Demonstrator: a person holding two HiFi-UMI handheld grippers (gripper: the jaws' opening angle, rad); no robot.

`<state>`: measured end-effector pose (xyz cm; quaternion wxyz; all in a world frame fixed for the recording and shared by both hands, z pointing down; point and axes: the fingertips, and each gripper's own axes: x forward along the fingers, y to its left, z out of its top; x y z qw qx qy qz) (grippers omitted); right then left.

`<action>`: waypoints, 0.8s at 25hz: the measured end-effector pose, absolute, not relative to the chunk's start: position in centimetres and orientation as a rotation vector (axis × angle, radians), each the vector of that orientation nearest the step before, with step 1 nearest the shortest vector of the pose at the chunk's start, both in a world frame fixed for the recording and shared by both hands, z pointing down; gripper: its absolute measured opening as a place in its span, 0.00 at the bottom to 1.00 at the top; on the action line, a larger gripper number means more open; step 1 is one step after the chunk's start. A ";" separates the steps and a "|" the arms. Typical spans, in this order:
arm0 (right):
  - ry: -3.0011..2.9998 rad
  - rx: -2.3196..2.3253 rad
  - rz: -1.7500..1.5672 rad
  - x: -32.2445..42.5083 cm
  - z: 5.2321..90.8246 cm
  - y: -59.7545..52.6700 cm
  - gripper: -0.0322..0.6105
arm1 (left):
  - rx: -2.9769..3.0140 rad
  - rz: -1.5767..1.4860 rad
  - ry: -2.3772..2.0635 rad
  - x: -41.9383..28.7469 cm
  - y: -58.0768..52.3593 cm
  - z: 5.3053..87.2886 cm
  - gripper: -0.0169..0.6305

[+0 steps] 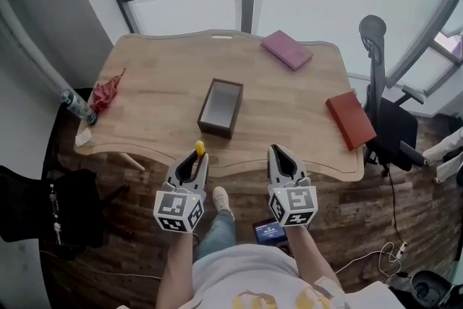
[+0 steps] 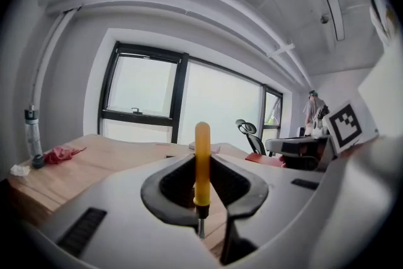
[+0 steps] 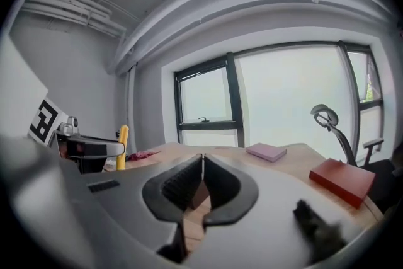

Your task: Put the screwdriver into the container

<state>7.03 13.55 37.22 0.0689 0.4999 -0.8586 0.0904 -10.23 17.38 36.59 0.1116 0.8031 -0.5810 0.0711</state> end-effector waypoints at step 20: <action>-2.417 1.599 0.378 -1.5 40.1 -7.2 0.10 | 2.452 0.156 -1.440 -16.4 -6.4 37.1 0.15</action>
